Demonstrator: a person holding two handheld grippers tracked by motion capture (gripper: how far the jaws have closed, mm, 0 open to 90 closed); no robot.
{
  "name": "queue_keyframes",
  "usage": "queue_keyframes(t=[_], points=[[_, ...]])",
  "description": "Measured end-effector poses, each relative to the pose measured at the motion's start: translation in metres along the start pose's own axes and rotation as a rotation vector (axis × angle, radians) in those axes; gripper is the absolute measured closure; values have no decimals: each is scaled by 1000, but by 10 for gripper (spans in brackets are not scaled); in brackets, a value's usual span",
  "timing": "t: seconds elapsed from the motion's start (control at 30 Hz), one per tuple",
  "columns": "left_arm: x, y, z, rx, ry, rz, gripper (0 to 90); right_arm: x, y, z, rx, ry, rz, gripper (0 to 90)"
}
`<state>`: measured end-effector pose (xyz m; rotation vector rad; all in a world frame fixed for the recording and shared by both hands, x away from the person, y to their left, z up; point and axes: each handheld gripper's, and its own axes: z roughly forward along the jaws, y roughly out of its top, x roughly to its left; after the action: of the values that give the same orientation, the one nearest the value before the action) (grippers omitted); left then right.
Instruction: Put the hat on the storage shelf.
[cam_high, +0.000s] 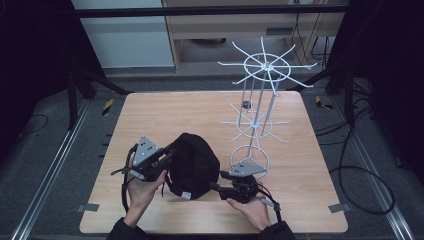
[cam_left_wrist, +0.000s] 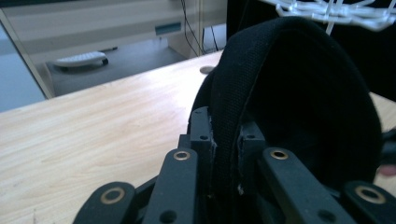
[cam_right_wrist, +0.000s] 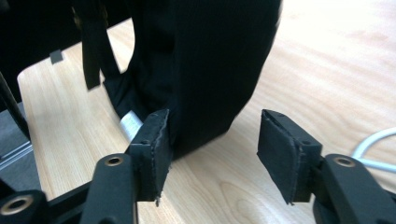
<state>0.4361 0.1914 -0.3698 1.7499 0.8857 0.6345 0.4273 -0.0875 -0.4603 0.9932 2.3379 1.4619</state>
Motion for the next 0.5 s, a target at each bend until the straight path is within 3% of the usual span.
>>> queue_keyframes(t=[0.23,0.3,0.5], points=[[0,2,-4,-12,-9,-1,811,-4,2,17,7,0,22,613],[-1,1,-2,-9,-16,-2,810,-4,2,17,1,-10,17,634],[-7,-3,-3,-5,-56,16,811,-12,1,11,-15,-47,34,806]])
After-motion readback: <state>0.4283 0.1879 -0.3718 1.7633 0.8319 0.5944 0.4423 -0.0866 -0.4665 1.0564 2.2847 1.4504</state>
